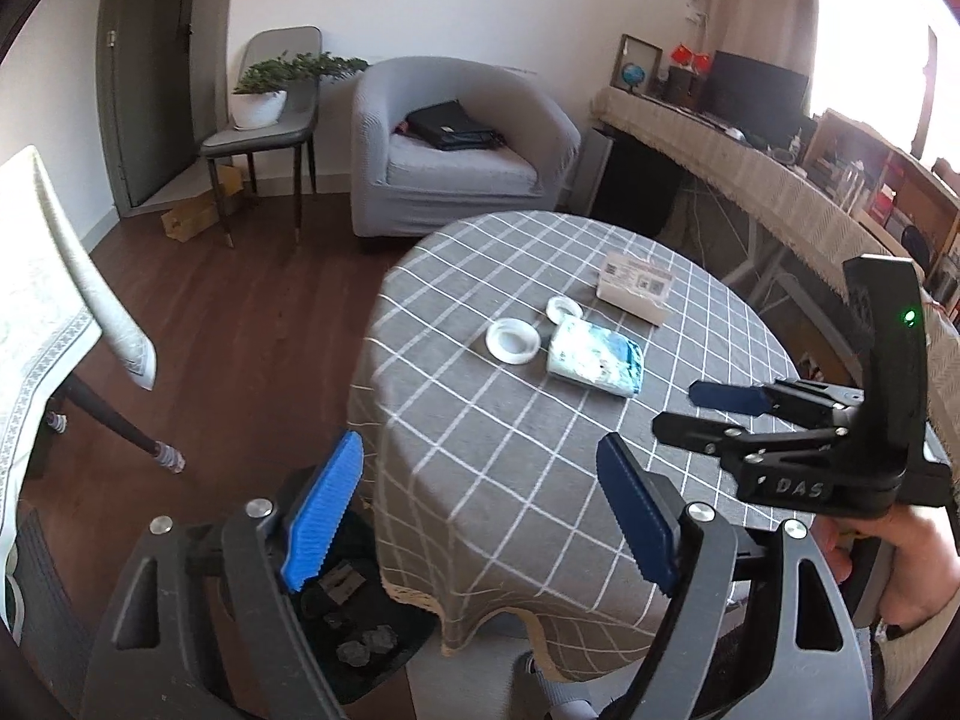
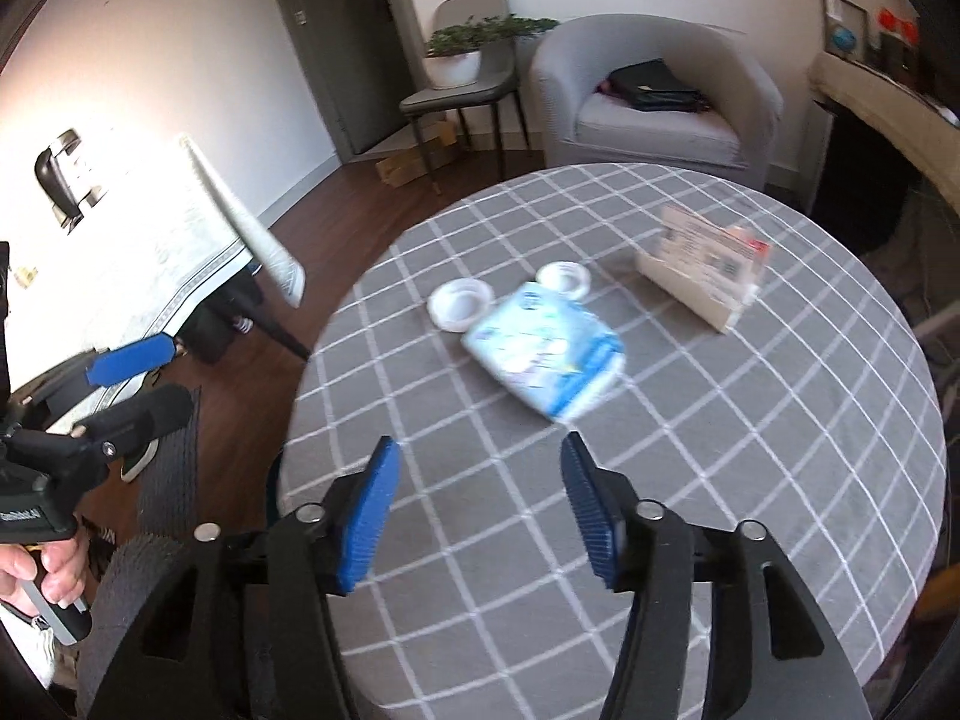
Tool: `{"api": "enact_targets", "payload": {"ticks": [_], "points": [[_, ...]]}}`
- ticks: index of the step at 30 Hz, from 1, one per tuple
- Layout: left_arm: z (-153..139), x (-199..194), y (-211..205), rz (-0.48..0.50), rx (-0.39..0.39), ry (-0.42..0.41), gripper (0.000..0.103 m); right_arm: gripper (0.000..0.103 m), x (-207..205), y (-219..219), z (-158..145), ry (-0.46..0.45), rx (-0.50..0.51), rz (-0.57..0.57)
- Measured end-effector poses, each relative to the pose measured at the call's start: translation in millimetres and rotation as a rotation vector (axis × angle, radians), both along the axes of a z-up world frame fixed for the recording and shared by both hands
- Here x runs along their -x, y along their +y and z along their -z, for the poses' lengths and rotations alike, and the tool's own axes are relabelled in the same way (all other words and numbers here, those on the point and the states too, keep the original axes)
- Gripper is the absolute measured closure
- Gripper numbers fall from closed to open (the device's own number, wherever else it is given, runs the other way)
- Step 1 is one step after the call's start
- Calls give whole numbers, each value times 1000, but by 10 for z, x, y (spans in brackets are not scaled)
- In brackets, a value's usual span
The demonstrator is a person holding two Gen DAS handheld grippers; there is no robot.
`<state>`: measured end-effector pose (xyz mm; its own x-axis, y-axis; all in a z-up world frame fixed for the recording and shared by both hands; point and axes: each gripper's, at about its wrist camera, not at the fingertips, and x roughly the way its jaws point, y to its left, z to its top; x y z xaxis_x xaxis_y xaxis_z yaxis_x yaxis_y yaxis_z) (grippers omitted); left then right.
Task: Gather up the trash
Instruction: 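Move both tools back over the table, then grasp the blue-and-white wipes pack with the left tool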
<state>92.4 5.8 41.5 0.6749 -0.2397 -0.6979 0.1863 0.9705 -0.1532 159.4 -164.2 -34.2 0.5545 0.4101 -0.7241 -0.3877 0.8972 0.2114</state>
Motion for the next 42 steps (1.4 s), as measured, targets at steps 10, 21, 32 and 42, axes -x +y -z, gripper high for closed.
{"api": "enact_targets", "payload": {"ticks": [10, 21, 32, 42], "points": [[364, -297, -466, 107, -23, 57, 20, 31, -31, -545, 88, 7, -5, 84], [729, -644, -966, 210, -46, 96, 19, 29, -21, -889, 159, 21, 0, 115], [831, -959, -1115, 214, -56, 95, 17, 29, -81, -1027, 191, 27, 5, 128], [850, -1165, -1246, 218, -69, 66, 17, 29, -143, -1058, 186, 26, 8, 127]]}}
